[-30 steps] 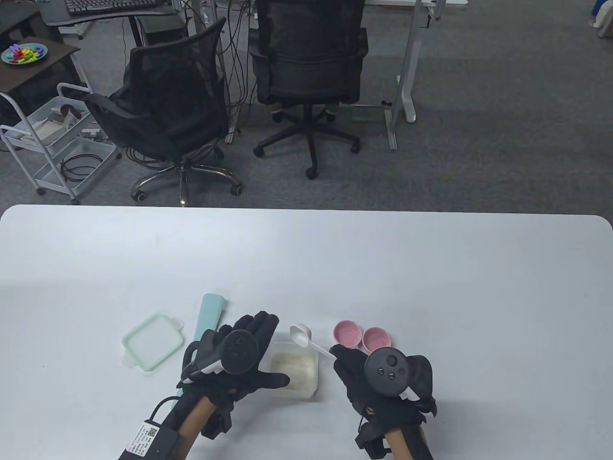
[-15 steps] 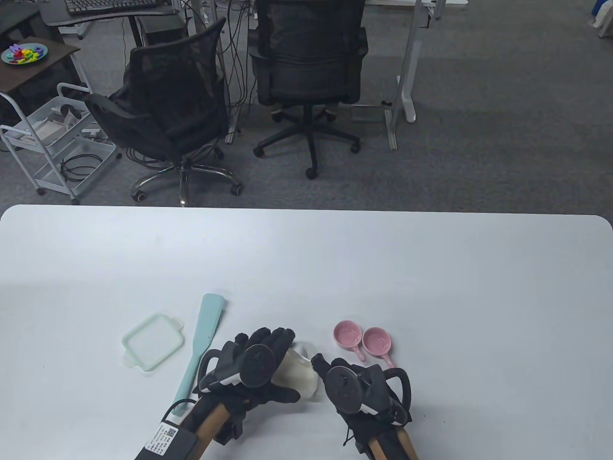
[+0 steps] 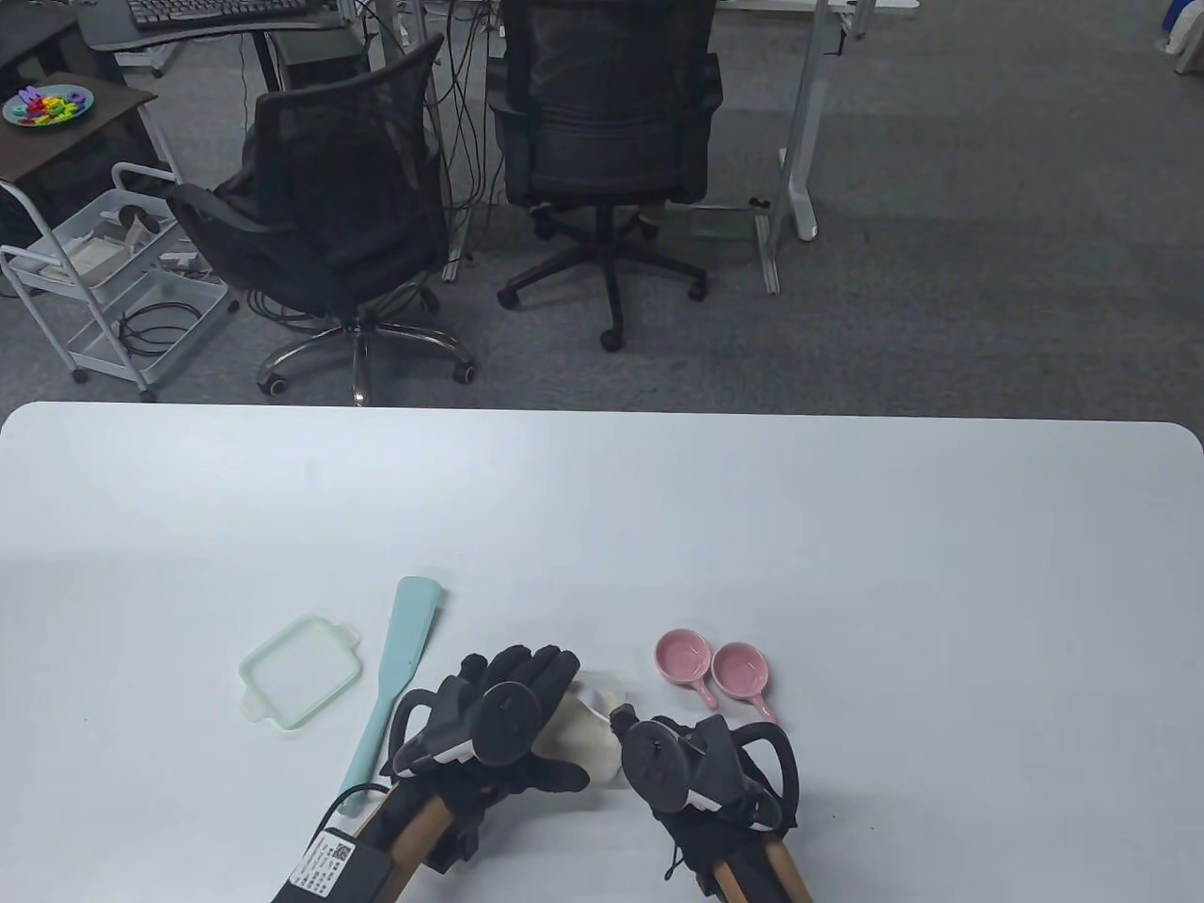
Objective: Scoop white sugar with coffee spoon and level it off using dessert spatula
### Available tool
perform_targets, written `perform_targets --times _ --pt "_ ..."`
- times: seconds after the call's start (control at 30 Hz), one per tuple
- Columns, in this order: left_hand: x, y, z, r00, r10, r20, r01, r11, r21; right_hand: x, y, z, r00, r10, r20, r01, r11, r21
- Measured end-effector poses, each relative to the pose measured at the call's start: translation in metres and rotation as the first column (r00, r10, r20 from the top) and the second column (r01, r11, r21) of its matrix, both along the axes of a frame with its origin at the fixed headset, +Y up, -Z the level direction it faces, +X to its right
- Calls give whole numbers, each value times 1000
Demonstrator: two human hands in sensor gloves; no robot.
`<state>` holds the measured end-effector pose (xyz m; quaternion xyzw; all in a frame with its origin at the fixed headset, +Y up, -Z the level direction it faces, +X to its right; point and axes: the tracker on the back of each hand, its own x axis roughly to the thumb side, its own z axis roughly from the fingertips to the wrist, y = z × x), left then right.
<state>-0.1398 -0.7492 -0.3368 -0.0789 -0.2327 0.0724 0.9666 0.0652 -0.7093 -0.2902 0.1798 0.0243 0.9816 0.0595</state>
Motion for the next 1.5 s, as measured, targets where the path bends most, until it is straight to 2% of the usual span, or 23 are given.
perform_targets --times 0.27,0.33,0.5,0.6,0.77,1.37,1.43,1.5 --pt "0 0 1 1000 -10 -1 10 1000 -1 15 -6 -8 984 -174 23 175 974 -143" --pt "1 0 1 1000 -11 -1 11 1000 -3 21 -9 -11 970 -238 50 243 950 -198" --pt "1 0 1 1000 -12 -1 12 1000 -3 38 -18 -18 902 -409 137 431 843 -322" --pt "1 0 1 1000 -11 0 11 1000 -5 47 -19 -21 866 -467 178 499 791 -353" --pt "1 -1 1 1000 -12 0 12 1000 -6 55 -13 -20 798 -567 204 600 714 -361" --pt "1 -1 1 1000 -12 3 12 1000 -9 66 -7 -20 771 -598 218 633 687 -356" --pt "-2 4 0 1000 -4 11 4 1000 -29 66 -7 -20 770 -599 218 635 686 -356" --pt "-10 16 -2 998 52 -33 -53 998 -23 66 -7 -20 766 -605 216 639 683 -354"
